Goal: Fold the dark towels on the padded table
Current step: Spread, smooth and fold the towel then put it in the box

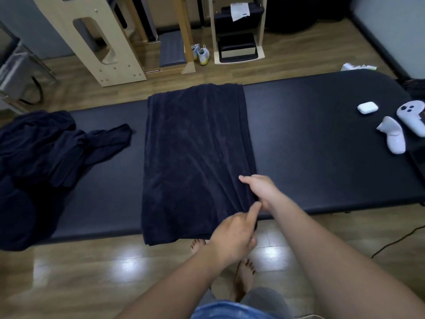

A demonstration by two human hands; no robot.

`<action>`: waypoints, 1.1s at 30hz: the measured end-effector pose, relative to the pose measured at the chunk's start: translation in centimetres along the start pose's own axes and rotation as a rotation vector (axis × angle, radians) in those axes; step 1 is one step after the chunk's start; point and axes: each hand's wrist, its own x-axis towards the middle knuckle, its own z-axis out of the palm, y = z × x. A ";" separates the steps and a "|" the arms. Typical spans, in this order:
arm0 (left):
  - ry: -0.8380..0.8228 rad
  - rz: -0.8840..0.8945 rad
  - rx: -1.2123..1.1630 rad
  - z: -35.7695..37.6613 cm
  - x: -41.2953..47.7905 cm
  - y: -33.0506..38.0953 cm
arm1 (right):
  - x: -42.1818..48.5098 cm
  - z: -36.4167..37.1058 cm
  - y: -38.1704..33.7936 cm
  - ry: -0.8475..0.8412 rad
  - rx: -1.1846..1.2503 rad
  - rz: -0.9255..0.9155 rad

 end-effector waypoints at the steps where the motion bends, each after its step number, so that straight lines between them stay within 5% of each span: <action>1: -0.029 0.030 0.040 0.0 -0.1 0.1 | 0.6 -0.1 -0.3 0.025 -0.016 -0.003; 9: -0.077 0.222 0.101 3.5 0.9 -0.8 | 5.9 -0.7 0.0 0.153 -0.346 -0.054; 13: -0.196 -0.145 -0.428 2.7 1.8 -4.4 | 7.8 -3.6 -0.1 0.377 -0.631 -0.094; 17: 0.273 -0.721 -0.111 1.2 -0.9 -15.5 | 7.9 -4.8 -0.8 0.374 -0.757 -0.124; 20: 0.253 -1.160 -0.257 -0.4 -3.7 -22.7 | 8.6 -3.5 -1.3 0.257 -0.591 -0.187; 24: 0.148 -1.049 -0.472 -0.9 -4.7 -25.8 | 9.7 -1.1 -2.1 0.254 -0.597 -0.212; 29: 0.226 -0.964 -0.421 -0.9 -9.2 -27.4 | 8.7 2.8 0.1 0.195 -1.028 -0.589; 33: -0.052 -0.960 -0.404 -0.5 -12.6 -29.5 | 7.1 2.4 3.9 0.157 -1.056 -0.178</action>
